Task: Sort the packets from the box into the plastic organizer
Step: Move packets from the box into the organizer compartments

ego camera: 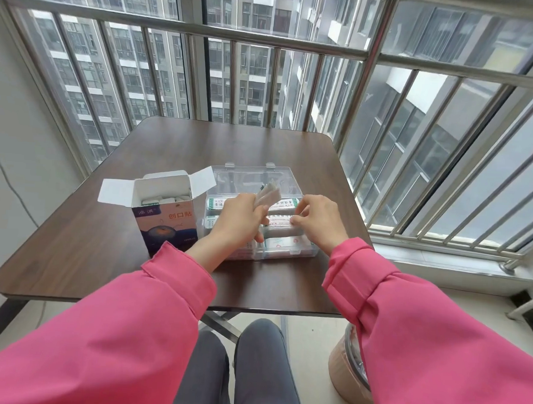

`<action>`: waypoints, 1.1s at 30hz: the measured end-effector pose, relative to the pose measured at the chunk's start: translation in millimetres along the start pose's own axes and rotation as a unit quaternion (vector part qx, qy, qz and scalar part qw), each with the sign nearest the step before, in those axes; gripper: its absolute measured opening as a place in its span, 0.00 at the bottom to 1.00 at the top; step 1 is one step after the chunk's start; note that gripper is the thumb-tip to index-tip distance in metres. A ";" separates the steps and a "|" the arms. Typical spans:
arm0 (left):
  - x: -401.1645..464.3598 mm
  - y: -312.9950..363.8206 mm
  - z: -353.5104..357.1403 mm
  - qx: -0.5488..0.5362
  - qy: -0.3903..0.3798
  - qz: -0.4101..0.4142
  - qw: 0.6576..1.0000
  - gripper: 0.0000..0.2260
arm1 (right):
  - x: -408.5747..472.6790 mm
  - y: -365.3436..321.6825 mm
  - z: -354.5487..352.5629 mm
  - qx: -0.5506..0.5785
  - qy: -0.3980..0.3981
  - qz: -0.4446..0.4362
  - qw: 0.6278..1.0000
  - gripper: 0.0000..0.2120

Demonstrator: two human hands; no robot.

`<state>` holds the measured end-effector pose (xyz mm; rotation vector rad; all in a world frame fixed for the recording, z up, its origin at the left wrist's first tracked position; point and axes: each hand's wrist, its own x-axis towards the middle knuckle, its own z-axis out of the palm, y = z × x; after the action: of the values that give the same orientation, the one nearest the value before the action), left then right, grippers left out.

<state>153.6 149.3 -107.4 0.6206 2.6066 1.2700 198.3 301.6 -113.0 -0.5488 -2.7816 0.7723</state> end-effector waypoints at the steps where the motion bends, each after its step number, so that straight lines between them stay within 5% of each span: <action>1: -0.2 0.1 -0.7 0.002 -0.003 0.000 1.000 0.09 | 0.5 -0.3 -0.3 -0.002 -0.006 -0.001 1.000 0.03; 24: 0.1 1.1 -2.3 -0.054 0.024 0.004 0.998 0.06 | 0.5 -5.0 -16.6 0.001 -0.069 -0.046 0.997 0.06; 27: -4.1 6.0 -6.5 -0.215 0.006 -0.033 0.976 0.05 | 0.8 -8.7 -21.2 0.140 -0.022 -0.036 0.989 0.06; 29: -8.5 10.3 -9.7 -0.283 -0.030 -0.043 0.958 0.04 | -3.1 -14.5 -25.3 0.318 -0.045 -0.014 0.947 0.05; 33: -15.8 15.0 -12.1 -0.268 -0.110 -0.012 0.957 0.03 | -10.6 -21.0 -25.4 0.437 -0.070 -0.018 0.897 0.05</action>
<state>168.1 142.0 -88.5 0.5807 1.9595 1.6935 209.0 292.2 -81.5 -0.2561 -2.1757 1.9290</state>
